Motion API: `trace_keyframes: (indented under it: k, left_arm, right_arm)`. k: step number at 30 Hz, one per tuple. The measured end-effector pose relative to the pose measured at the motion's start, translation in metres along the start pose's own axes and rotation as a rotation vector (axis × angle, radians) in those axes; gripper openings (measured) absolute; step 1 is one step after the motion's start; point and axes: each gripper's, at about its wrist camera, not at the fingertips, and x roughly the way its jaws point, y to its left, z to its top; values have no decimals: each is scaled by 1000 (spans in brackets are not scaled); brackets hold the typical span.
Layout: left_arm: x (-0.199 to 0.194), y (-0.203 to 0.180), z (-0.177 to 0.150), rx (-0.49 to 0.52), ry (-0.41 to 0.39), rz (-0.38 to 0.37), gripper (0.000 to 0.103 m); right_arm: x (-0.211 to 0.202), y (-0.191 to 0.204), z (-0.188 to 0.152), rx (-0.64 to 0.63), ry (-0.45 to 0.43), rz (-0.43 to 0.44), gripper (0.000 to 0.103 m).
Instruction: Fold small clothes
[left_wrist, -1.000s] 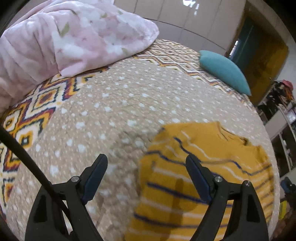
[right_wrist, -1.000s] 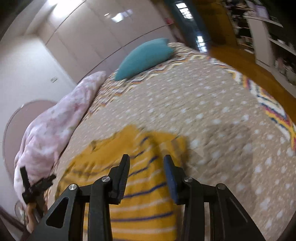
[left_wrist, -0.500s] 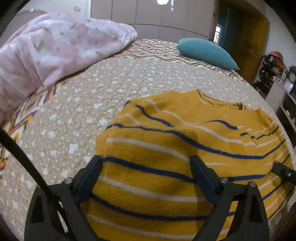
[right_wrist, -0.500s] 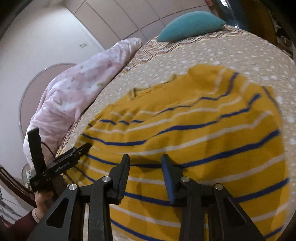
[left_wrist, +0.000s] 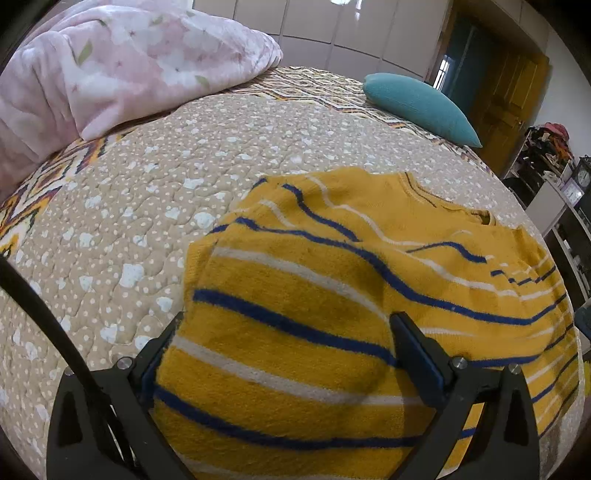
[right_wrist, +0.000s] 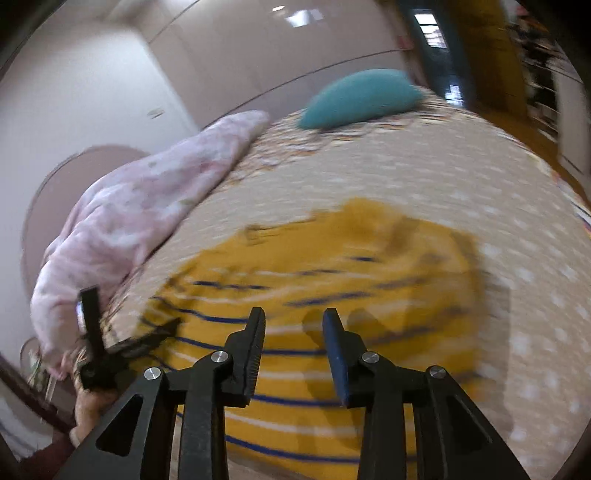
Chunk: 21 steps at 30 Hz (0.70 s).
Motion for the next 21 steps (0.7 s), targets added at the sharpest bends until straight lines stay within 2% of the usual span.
trace_keyframes:
  k: [3,6,9,10,12,13,15,16,17,21]
  left_arm:
    - [-1,1,-1,0,-3,1,103]
    - [-1,1,-1,0,-4,0,103]
    - [0,1,-1,0,-4,0,103]
    - [-1,1,-2,0,-5,0,103]
    - [-1,1,-2,1,-7,1,103]
    - [-1,1,-2,0,-6,0,103]
    - [-1,1,-2,0,-6,0,103]
    - [-1,1,-2,0,-6,-1,103]
    - [-1,1,-2,0,-6,-1,103]
    - [-1,1,-2,0,-6,-1,103]
  right_arm:
    - [39,26,4,-19,56,63,36]
    - [74,26,-2,-1,135,74,37]
    - [75,-9,-9,63,138,95,23]
    - [71,-17,-9,83,135,82,13]
    - [54,-35,-6,112,118,21,9]
    - [49,-37,-5,109,116,3,10]
    - [37,-29,4,65,109,-67,19]
    - [36,-25,8,50,104,-77,31]
    - [35,-18,12,36,96,-66,38]
    - [59,12,28,42,130,77,38]
